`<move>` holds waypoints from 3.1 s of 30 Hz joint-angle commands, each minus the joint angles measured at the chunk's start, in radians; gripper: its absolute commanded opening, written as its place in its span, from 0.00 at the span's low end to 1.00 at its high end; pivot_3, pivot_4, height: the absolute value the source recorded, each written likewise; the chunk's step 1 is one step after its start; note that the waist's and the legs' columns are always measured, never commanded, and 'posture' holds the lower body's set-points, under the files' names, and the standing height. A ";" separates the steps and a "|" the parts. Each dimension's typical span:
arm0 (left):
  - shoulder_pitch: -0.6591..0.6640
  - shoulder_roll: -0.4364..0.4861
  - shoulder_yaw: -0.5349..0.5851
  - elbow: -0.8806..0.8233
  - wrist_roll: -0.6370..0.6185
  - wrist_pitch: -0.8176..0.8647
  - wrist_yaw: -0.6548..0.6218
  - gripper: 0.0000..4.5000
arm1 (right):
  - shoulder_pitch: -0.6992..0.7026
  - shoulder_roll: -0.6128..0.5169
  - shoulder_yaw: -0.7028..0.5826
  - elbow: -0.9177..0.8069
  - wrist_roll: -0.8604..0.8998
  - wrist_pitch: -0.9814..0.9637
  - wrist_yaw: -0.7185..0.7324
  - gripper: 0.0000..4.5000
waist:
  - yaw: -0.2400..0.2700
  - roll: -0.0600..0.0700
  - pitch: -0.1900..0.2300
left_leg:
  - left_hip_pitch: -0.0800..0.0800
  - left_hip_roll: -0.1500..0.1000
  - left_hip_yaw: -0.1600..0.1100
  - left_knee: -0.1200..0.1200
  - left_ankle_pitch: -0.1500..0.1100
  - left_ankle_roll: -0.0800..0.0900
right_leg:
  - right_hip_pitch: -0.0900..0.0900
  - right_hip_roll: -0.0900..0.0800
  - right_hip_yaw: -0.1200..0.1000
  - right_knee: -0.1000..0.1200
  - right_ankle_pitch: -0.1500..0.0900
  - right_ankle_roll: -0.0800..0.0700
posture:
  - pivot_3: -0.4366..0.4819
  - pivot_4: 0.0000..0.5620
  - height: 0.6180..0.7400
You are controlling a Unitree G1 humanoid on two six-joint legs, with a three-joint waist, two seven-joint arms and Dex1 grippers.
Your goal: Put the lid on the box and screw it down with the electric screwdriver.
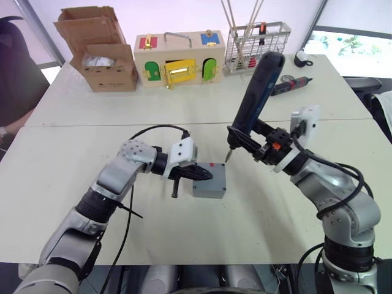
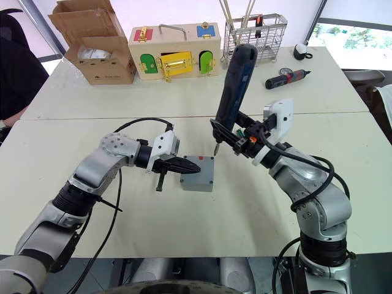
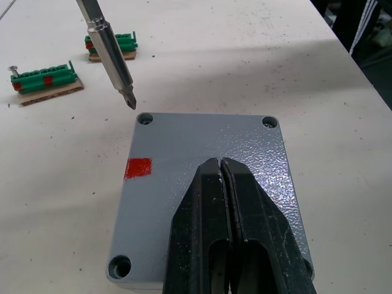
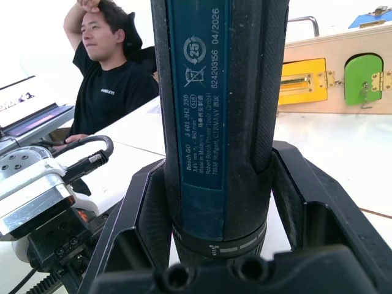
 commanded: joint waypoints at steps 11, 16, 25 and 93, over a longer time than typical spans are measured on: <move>0.013 0.012 0.000 -0.021 0.018 0.036 0.017 0.00 | 0.003 -0.017 0.017 -0.064 0.030 -0.020 -0.001 0.44 | 0.000 0.000 0.000 | 0.000 0.000 0.000 0.000 0.000 0.000 | 0.000 0.000 0.000 0.000 0.000 0.000 | 0.48 0.27 1.00; 0.006 0.008 0.000 -0.019 0.018 0.042 0.018 0.00 | -0.008 -0.029 0.011 -0.067 0.041 -0.017 0.004 0.44 | 0.000 0.000 0.000 | 0.000 0.000 0.000 0.000 0.000 0.000 | 0.000 0.000 0.000 0.000 0.000 0.000 | 0.48 0.27 1.00; 0.001 0.007 -0.001 -0.030 0.015 0.055 0.021 0.00 | -0.022 -0.039 0.006 -0.083 0.063 -0.015 -0.016 0.44 | 0.000 0.000 0.000 | 0.000 0.000 0.000 0.000 0.000 0.000 | 0.000 0.000 0.000 0.000 0.000 0.000 | 0.48 0.27 1.00; 0.061 0.004 -0.037 0.016 0.076 -0.030 0.046 0.00 | 0.133 -0.053 0.200 0.001 -0.128 -0.160 0.013 0.44 | 0.000 -0.010 -0.009 | 0.019 0.003 -0.002 -0.007 -0.002 0.003 | 0.022 0.001 -0.002 -0.013 0.000 0.000 | 0.48 0.27 1.00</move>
